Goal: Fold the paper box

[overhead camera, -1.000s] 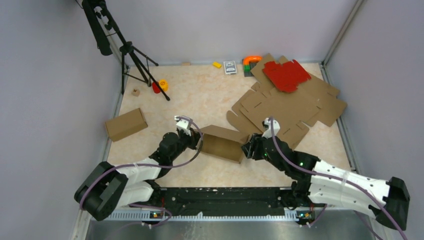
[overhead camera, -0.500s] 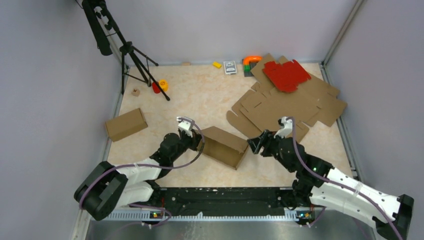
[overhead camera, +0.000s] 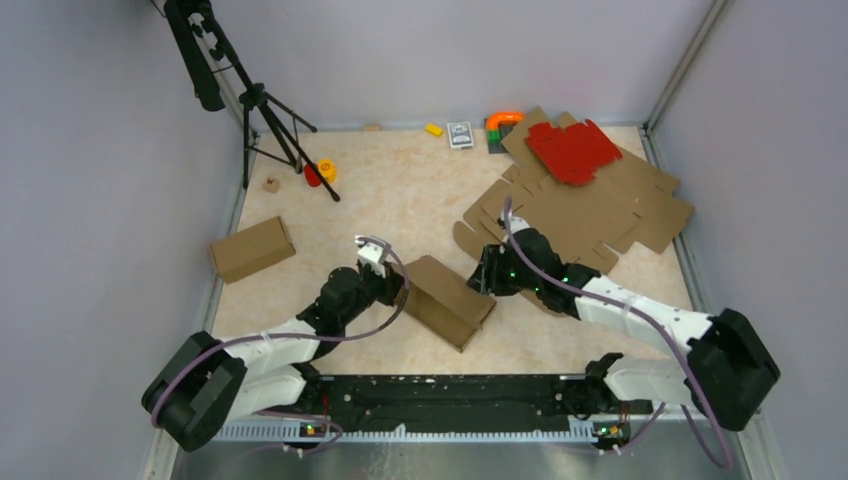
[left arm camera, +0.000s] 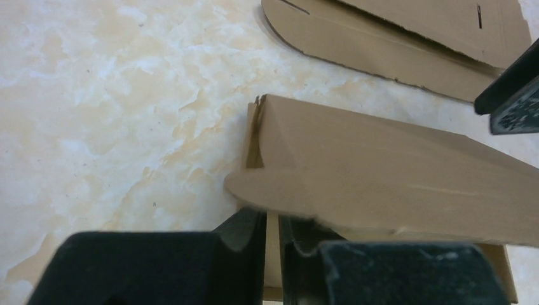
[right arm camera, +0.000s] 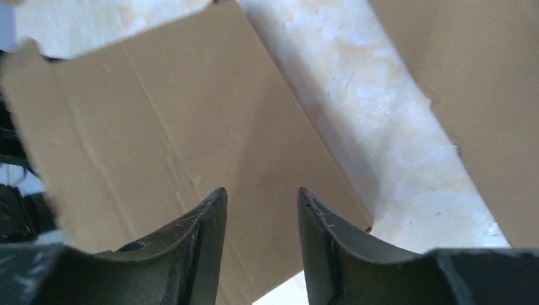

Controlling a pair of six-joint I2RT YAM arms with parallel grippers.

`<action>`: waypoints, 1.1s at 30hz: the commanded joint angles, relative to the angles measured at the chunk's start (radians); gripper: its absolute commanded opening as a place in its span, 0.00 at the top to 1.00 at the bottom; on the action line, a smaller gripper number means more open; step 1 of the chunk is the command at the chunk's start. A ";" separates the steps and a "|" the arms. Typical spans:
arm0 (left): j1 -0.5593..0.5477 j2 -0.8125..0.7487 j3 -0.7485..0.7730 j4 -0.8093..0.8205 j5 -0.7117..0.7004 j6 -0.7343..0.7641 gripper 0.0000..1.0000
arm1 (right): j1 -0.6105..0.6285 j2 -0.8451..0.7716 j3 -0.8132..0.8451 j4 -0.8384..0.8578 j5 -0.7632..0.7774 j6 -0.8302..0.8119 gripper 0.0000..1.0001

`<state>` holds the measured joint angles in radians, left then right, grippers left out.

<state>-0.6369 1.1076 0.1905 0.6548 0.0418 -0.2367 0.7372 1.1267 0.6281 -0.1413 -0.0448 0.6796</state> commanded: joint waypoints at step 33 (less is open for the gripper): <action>-0.003 -0.197 0.001 -0.619 0.061 -0.631 1.00 | 0.059 0.350 0.271 0.020 -0.204 -0.295 0.60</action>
<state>-0.6369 0.8600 0.2367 -0.1078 0.1074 -0.7856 0.7845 1.4315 0.8387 -0.1184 -0.2138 0.4469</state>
